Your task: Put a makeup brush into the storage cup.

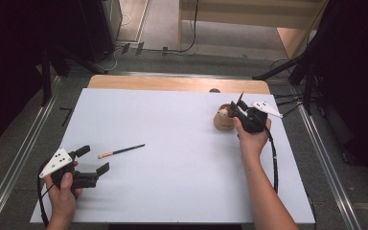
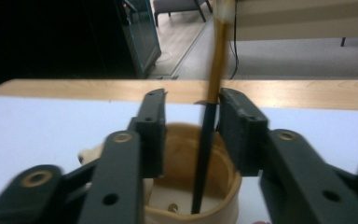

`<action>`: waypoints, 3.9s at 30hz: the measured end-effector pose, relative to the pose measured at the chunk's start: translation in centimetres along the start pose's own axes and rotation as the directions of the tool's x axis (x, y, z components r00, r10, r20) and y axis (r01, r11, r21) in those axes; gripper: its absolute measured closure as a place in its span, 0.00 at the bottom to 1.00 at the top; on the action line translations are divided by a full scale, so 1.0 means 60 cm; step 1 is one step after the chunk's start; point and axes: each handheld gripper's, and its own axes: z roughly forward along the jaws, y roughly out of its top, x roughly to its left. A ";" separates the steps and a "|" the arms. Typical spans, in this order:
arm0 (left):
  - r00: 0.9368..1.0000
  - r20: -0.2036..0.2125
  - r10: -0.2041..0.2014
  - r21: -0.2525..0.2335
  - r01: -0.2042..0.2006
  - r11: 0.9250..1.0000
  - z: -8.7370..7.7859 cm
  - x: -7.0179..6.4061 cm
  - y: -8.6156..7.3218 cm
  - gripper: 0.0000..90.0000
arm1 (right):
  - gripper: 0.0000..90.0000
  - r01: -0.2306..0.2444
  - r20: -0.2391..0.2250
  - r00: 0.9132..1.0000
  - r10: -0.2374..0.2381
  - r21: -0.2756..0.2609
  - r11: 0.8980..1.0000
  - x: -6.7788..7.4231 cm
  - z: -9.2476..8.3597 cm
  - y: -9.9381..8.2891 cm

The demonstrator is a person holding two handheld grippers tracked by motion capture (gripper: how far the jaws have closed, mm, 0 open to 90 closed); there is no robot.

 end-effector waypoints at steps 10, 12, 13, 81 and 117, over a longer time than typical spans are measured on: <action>1.000 -0.001 0.001 0.002 -0.001 1.000 0.000 -0.001 0.000 0.00 | 0.35 -0.032 -0.016 0.999 0.032 -0.007 0.999 -0.008 -0.050 0.004; 1.000 0.000 0.002 0.002 -0.002 1.000 0.000 -0.001 0.000 0.00 | 0.24 -0.024 -0.030 0.999 0.024 0.009 1.000 -0.009 -0.059 -0.002; 1.000 -0.001 0.003 0.000 -0.003 1.000 0.000 -0.001 0.001 0.00 | 0.22 -0.017 -0.036 0.999 0.018 0.009 1.000 -0.009 -0.063 -0.006; 1.000 -0.016 0.014 -0.013 -0.014 1.000 -0.021 -0.003 -0.001 0.00 | 0.00 0.149 -0.154 0.977 -0.145 0.016 0.989 -0.101 -0.313 -0.124; 0.997 0.064 0.043 0.092 -0.049 0.995 0.046 -0.017 0.061 0.00 | 0.00 0.125 -0.169 0.978 -0.120 0.018 0.992 -0.098 -0.314 -0.117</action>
